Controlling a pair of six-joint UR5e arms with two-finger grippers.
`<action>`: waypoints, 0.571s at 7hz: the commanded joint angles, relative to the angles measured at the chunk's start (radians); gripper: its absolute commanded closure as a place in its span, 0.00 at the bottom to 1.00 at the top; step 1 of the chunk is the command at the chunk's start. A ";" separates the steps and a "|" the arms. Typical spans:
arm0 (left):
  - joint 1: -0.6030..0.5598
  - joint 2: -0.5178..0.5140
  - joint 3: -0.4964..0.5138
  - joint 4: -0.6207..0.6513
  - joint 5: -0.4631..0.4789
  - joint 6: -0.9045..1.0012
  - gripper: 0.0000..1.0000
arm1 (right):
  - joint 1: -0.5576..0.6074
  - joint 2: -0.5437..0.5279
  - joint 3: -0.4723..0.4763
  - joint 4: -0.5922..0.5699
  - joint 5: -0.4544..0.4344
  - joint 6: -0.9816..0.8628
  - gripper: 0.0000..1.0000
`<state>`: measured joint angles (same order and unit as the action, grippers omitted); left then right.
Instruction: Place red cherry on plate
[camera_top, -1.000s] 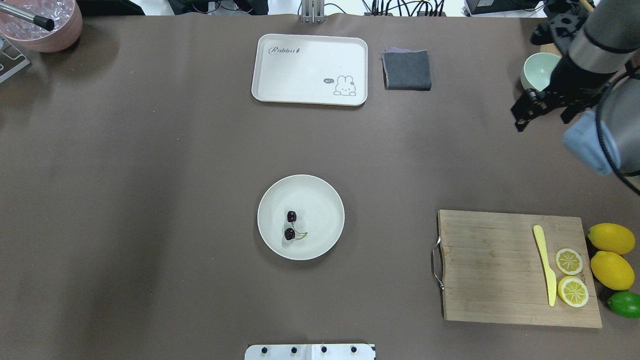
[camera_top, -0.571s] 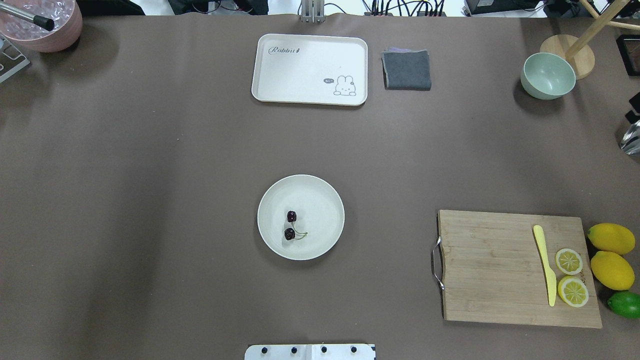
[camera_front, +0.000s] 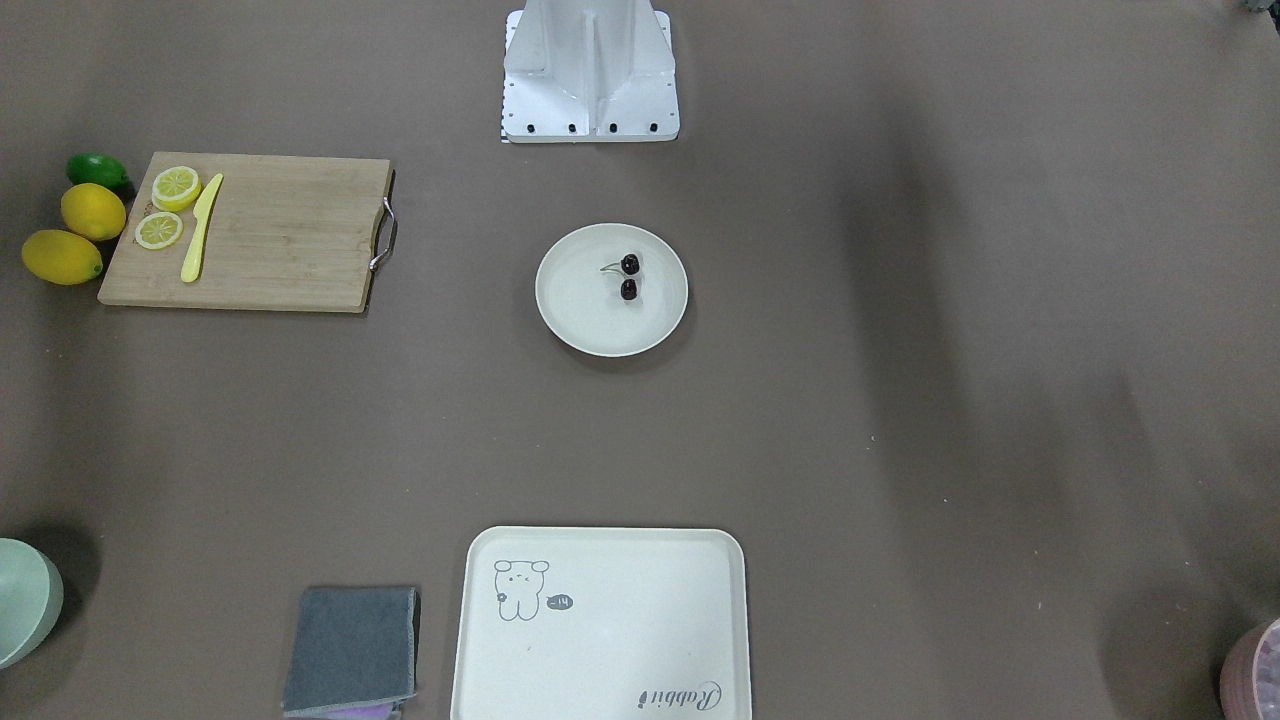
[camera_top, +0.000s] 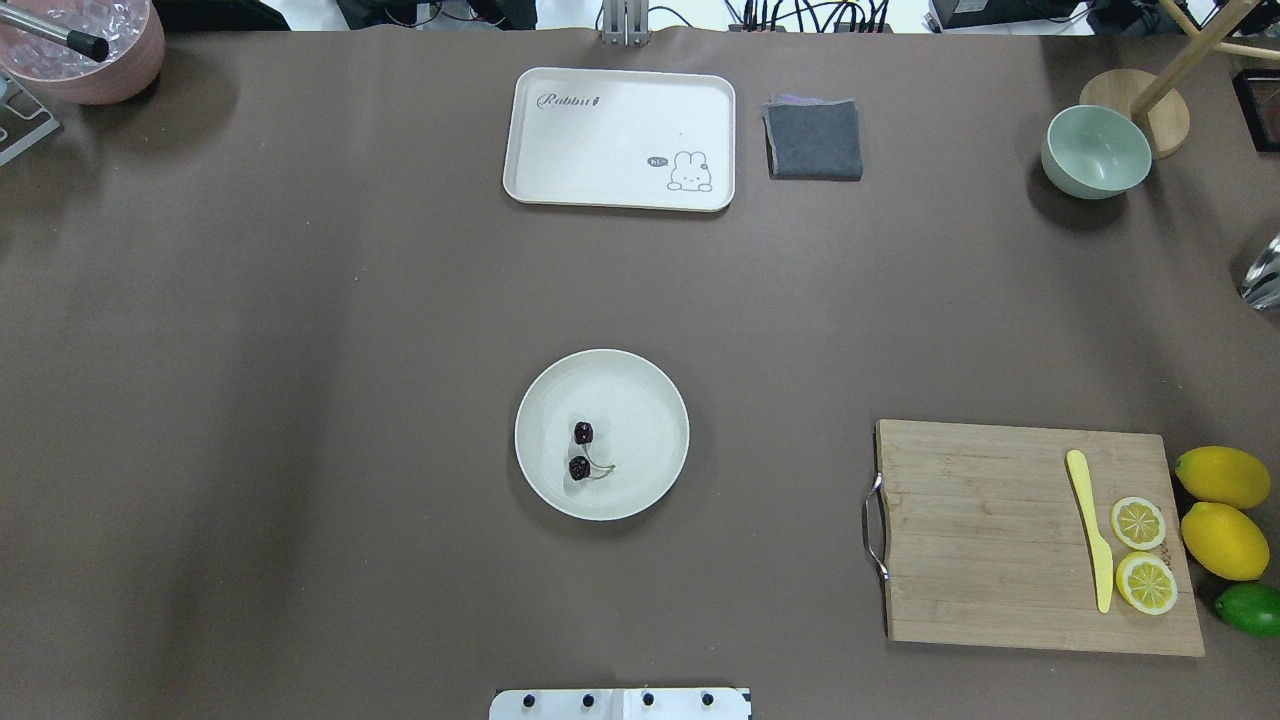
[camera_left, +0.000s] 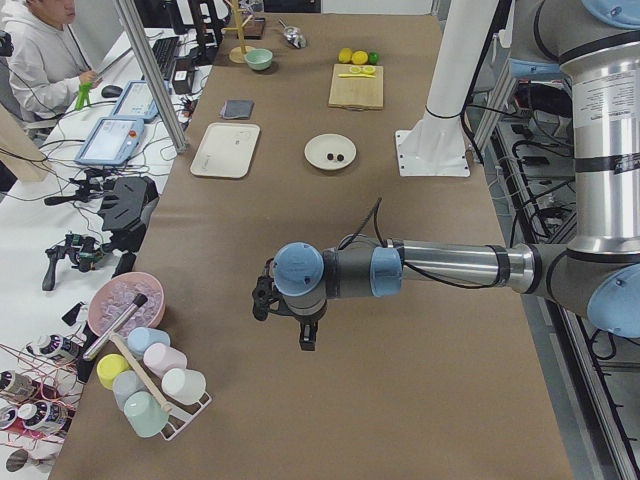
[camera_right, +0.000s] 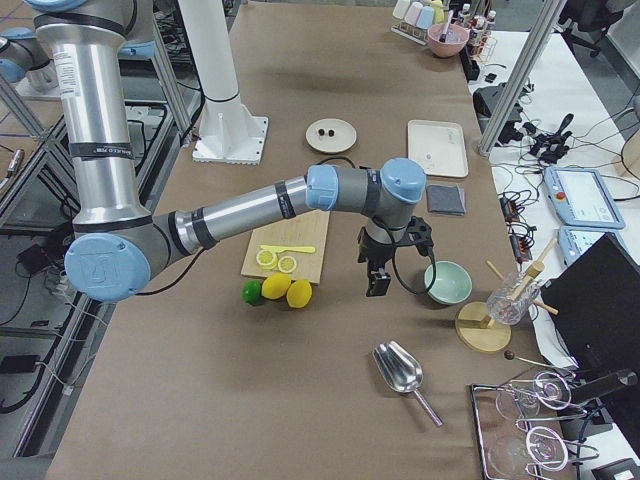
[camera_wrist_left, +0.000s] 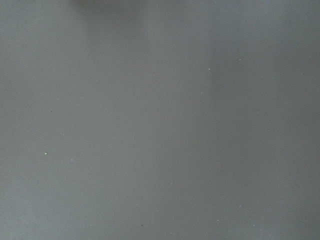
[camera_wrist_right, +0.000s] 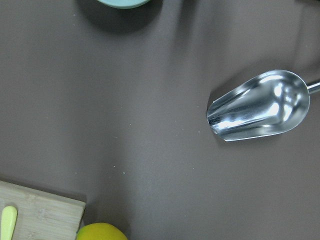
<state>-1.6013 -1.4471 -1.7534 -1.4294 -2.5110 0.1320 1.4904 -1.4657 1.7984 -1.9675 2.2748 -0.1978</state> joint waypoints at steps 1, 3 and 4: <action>0.042 -0.094 0.041 0.068 0.001 0.003 0.02 | 0.008 0.007 -0.043 0.007 0.093 -0.018 0.00; 0.046 -0.113 0.057 0.078 0.001 0.003 0.02 | 0.014 0.004 -0.057 0.024 0.111 -0.043 0.00; 0.046 -0.122 0.067 0.078 0.001 0.003 0.02 | 0.014 0.001 -0.079 0.042 0.112 -0.051 0.00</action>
<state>-1.5578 -1.5554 -1.6999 -1.3559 -2.5096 0.1349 1.5039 -1.4614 1.7419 -1.9456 2.3801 -0.2336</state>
